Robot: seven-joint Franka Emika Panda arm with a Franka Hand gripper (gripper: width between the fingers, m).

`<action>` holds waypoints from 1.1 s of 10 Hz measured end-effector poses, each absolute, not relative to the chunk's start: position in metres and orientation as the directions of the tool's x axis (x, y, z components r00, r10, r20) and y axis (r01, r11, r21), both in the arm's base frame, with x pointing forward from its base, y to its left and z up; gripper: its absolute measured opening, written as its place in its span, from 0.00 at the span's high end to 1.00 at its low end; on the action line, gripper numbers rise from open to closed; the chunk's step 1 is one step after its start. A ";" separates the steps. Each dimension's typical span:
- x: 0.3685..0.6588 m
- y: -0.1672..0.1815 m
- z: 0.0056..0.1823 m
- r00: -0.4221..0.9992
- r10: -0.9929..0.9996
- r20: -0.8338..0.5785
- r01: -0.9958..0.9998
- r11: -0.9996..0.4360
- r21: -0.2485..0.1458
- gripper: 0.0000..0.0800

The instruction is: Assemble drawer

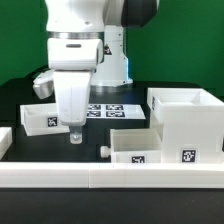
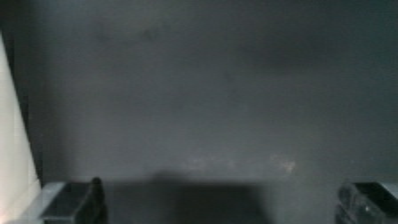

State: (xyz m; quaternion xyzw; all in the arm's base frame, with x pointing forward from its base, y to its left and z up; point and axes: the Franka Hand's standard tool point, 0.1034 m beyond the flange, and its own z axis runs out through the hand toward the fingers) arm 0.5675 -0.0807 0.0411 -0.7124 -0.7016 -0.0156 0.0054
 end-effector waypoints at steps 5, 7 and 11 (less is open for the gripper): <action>0.574 -0.084 0.035 -0.038 0.999 0.001 0.983 0.038 0.181 0.19; 0.573 -0.084 0.033 -0.030 1.000 -0.005 0.977 0.031 0.211 0.19; 0.585 -0.054 0.028 0.031 0.999 0.015 0.976 -0.034 0.217 0.19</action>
Offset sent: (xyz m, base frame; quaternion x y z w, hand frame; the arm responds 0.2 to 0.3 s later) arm 0.0134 0.0065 -0.0043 -0.1768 -0.0015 -0.0577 0.9826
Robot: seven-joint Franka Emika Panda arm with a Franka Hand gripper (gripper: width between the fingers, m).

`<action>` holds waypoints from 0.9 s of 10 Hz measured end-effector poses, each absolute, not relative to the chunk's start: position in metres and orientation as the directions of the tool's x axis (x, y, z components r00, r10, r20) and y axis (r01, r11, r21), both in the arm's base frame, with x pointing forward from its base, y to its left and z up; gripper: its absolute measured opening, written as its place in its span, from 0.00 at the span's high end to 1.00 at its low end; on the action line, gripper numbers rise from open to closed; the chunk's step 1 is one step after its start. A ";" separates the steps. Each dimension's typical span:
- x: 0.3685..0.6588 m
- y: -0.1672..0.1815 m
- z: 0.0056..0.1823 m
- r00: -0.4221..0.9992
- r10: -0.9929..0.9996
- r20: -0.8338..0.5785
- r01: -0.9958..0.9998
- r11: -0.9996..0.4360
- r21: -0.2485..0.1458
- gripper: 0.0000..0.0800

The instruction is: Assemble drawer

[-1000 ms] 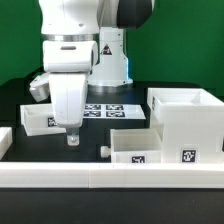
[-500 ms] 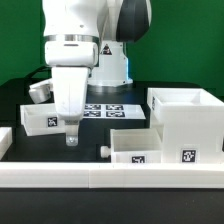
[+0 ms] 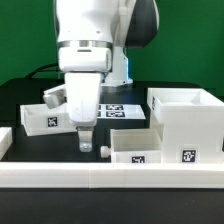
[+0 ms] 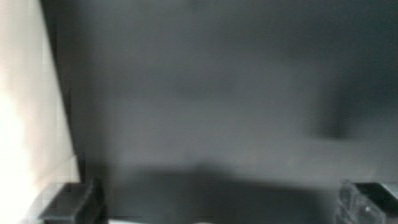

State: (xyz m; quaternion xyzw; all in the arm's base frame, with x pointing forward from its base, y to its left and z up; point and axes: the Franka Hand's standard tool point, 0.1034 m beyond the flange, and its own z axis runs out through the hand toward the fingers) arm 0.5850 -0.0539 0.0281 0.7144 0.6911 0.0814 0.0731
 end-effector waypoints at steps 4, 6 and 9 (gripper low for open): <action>0.589 -0.025 0.021 0.052 0.998 0.029 0.977 -0.057 0.204 0.19; 0.589 -0.026 0.020 0.039 0.999 0.020 0.981 -0.042 0.188 0.19; 0.587 -0.021 0.016 0.044 0.999 0.024 0.984 -0.048 0.173 0.19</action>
Offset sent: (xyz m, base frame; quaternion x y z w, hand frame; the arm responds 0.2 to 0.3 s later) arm 0.0065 0.0221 -0.0094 0.0241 -0.0077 -0.0184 0.9995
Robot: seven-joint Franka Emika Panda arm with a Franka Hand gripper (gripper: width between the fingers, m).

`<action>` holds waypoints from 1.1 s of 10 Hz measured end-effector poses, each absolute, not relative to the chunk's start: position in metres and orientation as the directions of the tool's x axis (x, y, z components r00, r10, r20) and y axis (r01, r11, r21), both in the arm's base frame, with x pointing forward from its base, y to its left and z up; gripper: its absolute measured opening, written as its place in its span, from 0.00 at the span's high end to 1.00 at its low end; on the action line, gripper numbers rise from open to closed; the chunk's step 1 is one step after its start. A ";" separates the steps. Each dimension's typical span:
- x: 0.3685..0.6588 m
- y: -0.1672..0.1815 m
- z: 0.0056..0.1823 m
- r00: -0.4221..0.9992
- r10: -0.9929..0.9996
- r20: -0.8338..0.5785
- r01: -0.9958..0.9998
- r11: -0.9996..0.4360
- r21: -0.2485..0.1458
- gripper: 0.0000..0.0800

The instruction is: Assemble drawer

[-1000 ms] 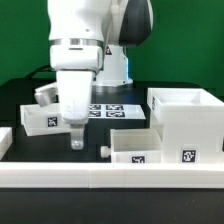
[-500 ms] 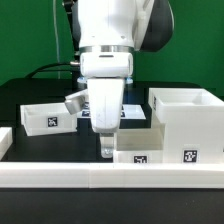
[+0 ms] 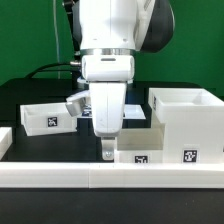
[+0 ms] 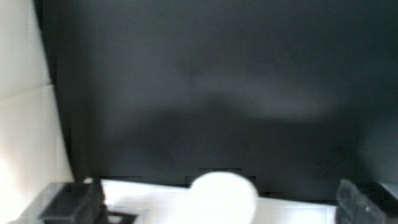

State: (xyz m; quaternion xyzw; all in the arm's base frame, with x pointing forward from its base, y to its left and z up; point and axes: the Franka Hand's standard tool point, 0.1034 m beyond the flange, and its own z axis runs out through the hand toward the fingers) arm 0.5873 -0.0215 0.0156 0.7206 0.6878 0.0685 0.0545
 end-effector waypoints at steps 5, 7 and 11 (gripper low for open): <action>0.596 0.009 0.014 -0.051 0.999 0.005 0.986 0.049 0.159 0.19; 0.596 0.008 0.013 -0.048 0.999 0.005 0.987 0.046 0.157 0.19; 0.594 0.026 0.013 -0.019 1.000 0.010 0.992 0.018 0.123 0.19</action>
Offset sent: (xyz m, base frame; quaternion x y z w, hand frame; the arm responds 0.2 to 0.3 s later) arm 0.0123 0.0337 -0.0102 0.0388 -0.0298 -0.1313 0.9901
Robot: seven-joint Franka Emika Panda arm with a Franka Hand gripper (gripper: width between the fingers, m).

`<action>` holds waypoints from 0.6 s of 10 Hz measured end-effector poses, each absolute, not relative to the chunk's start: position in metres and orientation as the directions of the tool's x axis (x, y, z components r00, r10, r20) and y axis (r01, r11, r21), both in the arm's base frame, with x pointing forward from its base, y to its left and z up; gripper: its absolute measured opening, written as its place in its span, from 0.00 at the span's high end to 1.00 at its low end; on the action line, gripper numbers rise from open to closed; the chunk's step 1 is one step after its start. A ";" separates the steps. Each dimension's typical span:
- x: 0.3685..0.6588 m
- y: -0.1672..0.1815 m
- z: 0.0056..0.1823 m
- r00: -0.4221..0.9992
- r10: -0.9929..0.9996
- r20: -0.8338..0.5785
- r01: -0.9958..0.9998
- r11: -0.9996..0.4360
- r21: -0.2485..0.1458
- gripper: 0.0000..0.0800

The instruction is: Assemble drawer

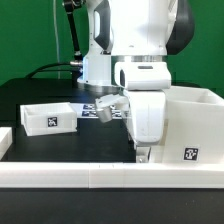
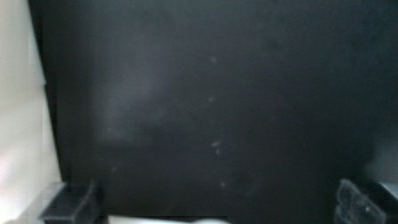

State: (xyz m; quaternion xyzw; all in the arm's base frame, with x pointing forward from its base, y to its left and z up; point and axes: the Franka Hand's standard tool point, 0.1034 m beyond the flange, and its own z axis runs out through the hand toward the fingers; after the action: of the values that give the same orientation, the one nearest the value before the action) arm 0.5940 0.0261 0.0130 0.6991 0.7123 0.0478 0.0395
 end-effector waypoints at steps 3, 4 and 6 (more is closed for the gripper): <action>0.600 0.032 0.020 -0.015 1.000 0.001 0.998 0.015 0.066 0.19; 0.599 0.032 0.019 -0.015 1.000 -0.002 0.999 0.015 0.048 0.19; 0.600 0.028 0.020 -0.021 1.000 -0.008 0.999 0.021 0.036 0.19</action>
Offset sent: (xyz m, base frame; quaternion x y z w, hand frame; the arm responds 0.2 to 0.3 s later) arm 0.0078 0.0130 0.0031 0.0362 0.0072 -0.0050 0.9993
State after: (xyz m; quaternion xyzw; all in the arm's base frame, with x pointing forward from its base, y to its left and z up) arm 0.6002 0.0276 0.0202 0.6995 0.7144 0.0101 0.0152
